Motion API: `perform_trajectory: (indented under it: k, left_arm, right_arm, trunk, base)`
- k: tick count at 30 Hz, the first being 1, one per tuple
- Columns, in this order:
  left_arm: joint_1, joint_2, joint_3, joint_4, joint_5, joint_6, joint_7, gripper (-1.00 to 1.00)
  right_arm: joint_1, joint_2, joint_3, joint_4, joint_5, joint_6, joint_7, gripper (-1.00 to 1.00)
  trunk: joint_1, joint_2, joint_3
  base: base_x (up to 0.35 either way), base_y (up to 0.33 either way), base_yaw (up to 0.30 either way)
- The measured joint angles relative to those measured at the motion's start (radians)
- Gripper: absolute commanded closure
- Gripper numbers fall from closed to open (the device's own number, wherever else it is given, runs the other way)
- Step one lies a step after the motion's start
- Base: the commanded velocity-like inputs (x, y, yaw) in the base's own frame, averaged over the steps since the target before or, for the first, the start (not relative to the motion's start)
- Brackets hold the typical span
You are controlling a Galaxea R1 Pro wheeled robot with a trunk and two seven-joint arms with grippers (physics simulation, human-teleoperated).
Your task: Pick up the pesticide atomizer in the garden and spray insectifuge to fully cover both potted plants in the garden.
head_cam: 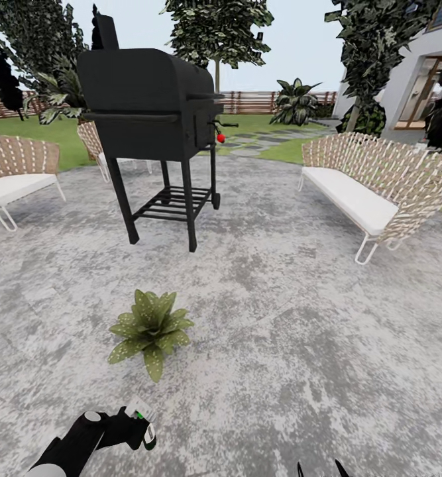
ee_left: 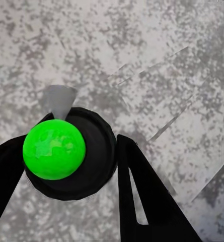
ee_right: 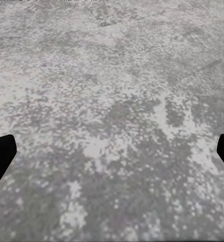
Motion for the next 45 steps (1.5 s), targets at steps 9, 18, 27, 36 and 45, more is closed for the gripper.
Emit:
perform_trajectory:
  k: [9, 18, 27, 36, 45]
  left_arm:
    - [0.000, 0.000, 0.000, 0.000, -0.001, -0.001, 0.000, 1.00]
    - [0.000, 0.000, -0.001, 0.000, -0.001, -0.002, 0.000, 1.00]
    - [-0.002, 0.022, -0.014, -0.016, -0.056, -0.006, -0.012, 1.00]
    - [-0.017, 0.024, -0.012, -0.016, -0.320, -0.006, -0.240, 1.00]
    - [-0.050, 0.010, 0.000, -0.020, -0.322, -0.044, -0.251, 1.00]
  right_arm:
    - [0.000, 0.000, 0.000, 0.000, 0.000, 0.000, 0.000, -1.00]
    - [0.000, 0.001, 0.000, 0.000, -0.001, 0.000, 0.000, -1.00]
    - [-0.066, 0.060, 0.010, -0.207, 0.168, 0.315, 0.101, -1.00]
    - [-0.237, 0.114, 0.021, -0.417, 0.271, 0.596, 0.783, -1.00]
    - [-0.244, 0.094, 0.000, -0.412, 0.263, 0.592, 0.769, -1.00]
  trunk:
    - [0.000, 0.000, 0.014]
    - [0.000, 0.000, 0.025]
    - [0.000, 0.000, 0.025]
    - [0.000, 0.000, 0.025]
    - [0.000, 0.000, 0.025]
  base:
    - [0.000, -0.001, -0.169]
    - [0.000, -0.143, -0.124]
    - [0.000, -0.002, 0.000]
    - [0.000, 0.000, 0.000]
    - [0.000, 0.000, 0.000]
